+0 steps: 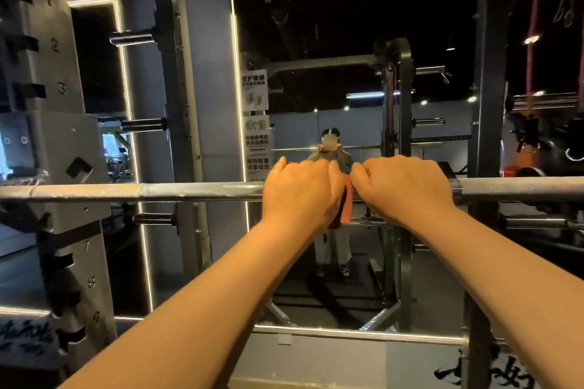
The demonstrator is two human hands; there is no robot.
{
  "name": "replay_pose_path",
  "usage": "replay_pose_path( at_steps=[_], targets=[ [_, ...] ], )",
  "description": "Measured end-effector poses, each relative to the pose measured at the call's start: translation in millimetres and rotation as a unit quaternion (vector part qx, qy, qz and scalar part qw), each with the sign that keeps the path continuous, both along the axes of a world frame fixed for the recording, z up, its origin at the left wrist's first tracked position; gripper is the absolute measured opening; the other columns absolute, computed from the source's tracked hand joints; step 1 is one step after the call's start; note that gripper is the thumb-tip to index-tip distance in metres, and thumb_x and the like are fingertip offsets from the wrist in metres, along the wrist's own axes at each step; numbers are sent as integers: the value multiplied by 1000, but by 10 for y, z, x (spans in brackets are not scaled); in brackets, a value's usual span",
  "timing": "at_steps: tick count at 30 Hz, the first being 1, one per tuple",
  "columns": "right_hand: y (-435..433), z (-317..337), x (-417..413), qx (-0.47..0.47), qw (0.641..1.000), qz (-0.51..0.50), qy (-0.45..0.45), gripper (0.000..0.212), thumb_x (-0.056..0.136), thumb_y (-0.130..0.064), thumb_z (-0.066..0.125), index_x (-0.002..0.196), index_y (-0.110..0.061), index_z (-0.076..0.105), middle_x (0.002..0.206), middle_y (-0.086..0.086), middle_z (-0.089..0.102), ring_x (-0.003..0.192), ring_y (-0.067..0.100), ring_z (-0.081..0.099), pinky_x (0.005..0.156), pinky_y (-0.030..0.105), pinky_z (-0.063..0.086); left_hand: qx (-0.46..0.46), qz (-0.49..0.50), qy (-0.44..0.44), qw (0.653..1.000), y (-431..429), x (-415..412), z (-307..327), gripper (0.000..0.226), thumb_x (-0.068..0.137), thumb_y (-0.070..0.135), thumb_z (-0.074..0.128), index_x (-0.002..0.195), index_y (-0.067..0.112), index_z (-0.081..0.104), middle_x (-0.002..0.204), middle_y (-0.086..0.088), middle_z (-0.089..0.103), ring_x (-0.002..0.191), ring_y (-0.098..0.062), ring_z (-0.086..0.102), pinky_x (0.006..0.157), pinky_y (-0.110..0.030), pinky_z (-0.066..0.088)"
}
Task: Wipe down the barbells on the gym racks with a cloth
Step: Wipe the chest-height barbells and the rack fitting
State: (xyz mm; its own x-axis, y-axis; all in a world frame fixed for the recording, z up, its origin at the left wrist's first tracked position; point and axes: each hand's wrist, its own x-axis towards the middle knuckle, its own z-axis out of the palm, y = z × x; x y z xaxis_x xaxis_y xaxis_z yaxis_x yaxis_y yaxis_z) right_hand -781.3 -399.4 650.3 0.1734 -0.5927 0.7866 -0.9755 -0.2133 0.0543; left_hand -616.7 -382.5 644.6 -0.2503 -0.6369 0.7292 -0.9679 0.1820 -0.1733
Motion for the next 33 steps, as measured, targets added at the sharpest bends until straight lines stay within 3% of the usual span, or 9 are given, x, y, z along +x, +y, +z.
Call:
replay_pose_path(
  at_steps=[2,5,10,14,18,22,24,28,33],
  targets=[
    [4,3,1,0,1000,0,0,55,105,-49,23,69,-21,54,60,-2,54,55,16,54,58,33,47,33,23,-11,999,-17,-39,69,28,104,38,34,104,22,57,104,-1,68,104,-27,66,114,-52,34],
    [7,-7,6,-10,1000,-4,4,55,105,-49,23,69,-21,53,59,-2,53,54,14,51,54,30,38,-44,-16,24,999,-75,-53,-114,38,105,39,31,98,21,63,106,-2,71,106,-27,66,114,-52,38],
    [28,4,8,-17,1000,-12,9,53,105,-48,23,70,-22,53,61,-3,53,54,13,49,51,29,27,-152,-104,66,981,-118,22,-447,52,110,40,23,128,15,65,146,-9,56,144,-29,43,122,-53,26],
    [18,-1,10,-13,1000,-8,2,54,105,-49,24,69,-21,54,60,-3,53,53,14,50,53,29,35,-79,-50,30,995,-39,19,-191,48,106,38,24,101,19,67,109,-2,72,117,-24,64,122,-53,25],
    [4,1,5,-6,1000,-2,-1,56,106,-49,24,69,-20,55,59,-2,53,54,15,52,56,30,42,66,9,11,998,-14,-61,145,39,100,35,12,82,21,43,76,6,52,88,-23,61,121,-55,24],
    [17,-13,0,-10,1000,10,-13,55,106,-48,26,67,-20,54,58,-3,52,54,16,53,57,32,45,-58,-13,18,998,-67,-107,-123,36,105,33,28,91,20,59,95,-1,67,95,-25,65,111,-50,40],
    [21,-14,3,-18,1000,13,-11,54,106,-48,26,67,-21,53,58,-3,51,53,16,52,54,31,42,-116,-80,80,987,-103,-83,-339,40,106,36,31,110,19,66,116,-2,68,113,-23,61,118,-50,33],
    [36,-6,0,-19,1000,11,0,53,106,-47,25,68,-21,52,59,-3,51,52,15,49,51,29,33,-142,-107,69,982,-114,-28,-613,51,104,39,32,143,13,51,150,-10,49,145,-30,39,126,-52,13],
    [9,-10,3,-15,1000,2,-4,55,104,-48,24,68,-20,53,60,-2,52,53,15,50,54,31,40,-17,-35,35,999,-37,-5,-108,37,107,39,24,98,26,58,107,6,64,115,-19,59,124,-54,16]
  ],
)
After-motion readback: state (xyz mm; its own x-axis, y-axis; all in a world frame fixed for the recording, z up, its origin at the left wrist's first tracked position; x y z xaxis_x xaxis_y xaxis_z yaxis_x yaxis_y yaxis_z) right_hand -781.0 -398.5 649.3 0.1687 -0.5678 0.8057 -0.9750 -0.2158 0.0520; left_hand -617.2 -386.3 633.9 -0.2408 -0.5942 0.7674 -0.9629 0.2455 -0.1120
